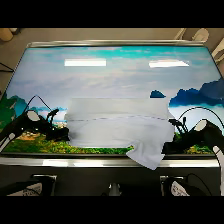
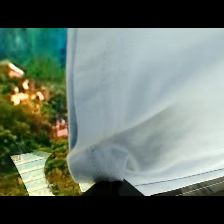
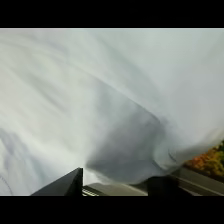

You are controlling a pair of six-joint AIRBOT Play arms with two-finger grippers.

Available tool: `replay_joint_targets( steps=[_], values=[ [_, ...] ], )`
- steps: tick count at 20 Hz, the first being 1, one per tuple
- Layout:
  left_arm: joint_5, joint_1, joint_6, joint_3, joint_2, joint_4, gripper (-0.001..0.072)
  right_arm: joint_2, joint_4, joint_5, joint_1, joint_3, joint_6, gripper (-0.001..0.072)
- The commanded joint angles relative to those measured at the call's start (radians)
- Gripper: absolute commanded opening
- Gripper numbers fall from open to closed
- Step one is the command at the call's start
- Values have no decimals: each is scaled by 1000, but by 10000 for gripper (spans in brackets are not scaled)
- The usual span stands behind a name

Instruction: Fold the shirts.

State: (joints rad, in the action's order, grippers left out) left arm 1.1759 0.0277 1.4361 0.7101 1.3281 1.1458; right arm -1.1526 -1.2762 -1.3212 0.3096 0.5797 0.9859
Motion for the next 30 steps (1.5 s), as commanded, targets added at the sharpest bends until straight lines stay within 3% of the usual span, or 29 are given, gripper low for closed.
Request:
replay_joint_targets(
  steps=[1,2,3,7,9,11,15,21,25,26,27,28,29,30],
  values=[
    [-7,0,-1,0,0,4,23,7,41,69,0,-38,47,262],
    [-7,0,-1,0,0,2,23,7,39,71,0,-38,50,101],
    [-11,0,-1,0,-2,2,23,10,39,71,0,-37,50,22],
    [-24,0,-25,58,-108,-6,21,66,44,29,0,63,-45,21],
    [-24,6,-23,131,-175,-4,18,78,43,19,0,187,-46,21],
    [-29,19,23,209,-158,-1,17,60,44,120,-3,315,-42,21],
    [-70,22,37,392,23,-40,18,-99,146,324,-3,469,-49,21],
    [-61,21,38,726,361,-146,21,-359,317,465,-3,573,-126,22],
    [-53,21,94,762,457,-193,22,-439,357,529,-3,572,-137,24],
    [-42,21,113,762,468,-193,66,-451,358,520,-3,572,-151,66],
    [-31,22,121,762,473,-193,283,-454,356,512,-3,572,-170,299],
    [-13,28,120,765,470,-193,549,-447,356,506,-2,575,-201,589],
    [8,38,119,774,463,-192,612,-435,333,478,-1,586,-227,710],
    [21,51,119,781,450,-192,611,-422,273,447,-2,599,-228,714]
  ],
)
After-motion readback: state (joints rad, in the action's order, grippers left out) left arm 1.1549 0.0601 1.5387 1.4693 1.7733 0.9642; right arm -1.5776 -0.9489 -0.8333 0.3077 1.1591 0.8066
